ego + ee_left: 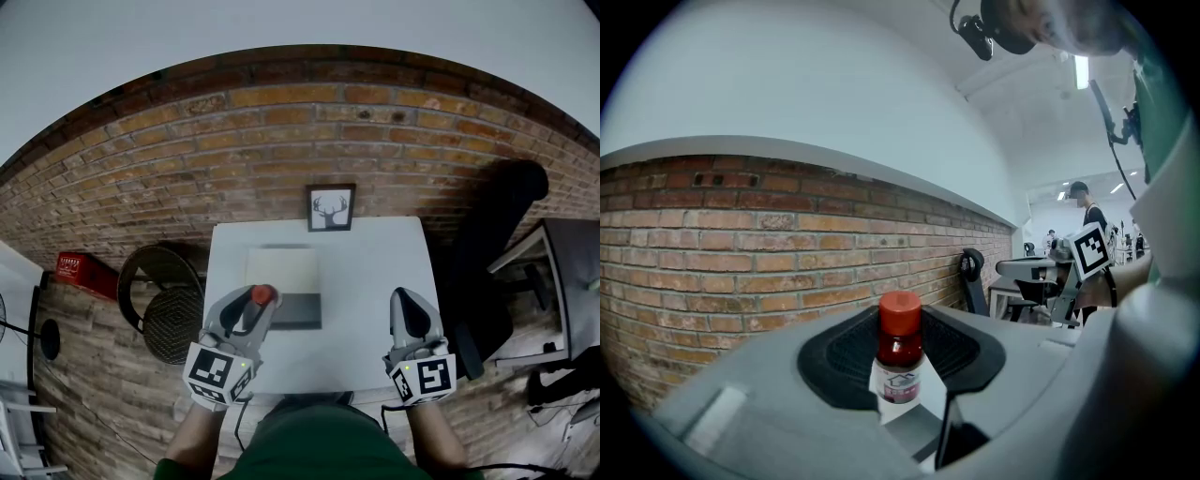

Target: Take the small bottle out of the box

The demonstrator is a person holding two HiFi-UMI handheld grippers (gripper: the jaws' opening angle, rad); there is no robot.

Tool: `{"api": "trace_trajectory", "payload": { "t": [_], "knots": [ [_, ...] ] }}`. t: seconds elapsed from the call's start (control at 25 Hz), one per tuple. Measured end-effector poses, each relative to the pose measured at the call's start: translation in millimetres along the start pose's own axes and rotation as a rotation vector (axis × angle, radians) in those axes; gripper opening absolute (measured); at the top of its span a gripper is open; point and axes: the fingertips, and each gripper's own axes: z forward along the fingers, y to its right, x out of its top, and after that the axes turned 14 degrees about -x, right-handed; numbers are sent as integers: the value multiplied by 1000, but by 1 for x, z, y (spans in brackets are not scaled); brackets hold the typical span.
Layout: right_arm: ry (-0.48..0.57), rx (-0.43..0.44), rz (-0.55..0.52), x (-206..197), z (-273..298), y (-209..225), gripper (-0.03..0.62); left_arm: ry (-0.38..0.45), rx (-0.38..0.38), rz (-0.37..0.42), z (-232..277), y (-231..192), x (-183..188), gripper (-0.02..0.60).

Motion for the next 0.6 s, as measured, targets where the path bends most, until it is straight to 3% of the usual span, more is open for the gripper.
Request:
{"api": "trace_trajectory", "payload": {
  "t": [0.6],
  "knots": [
    [-22, -10, 34, -8, -3, 1, 3, -2, 5, -6, -2, -1, -5, 146]
  ]
}}
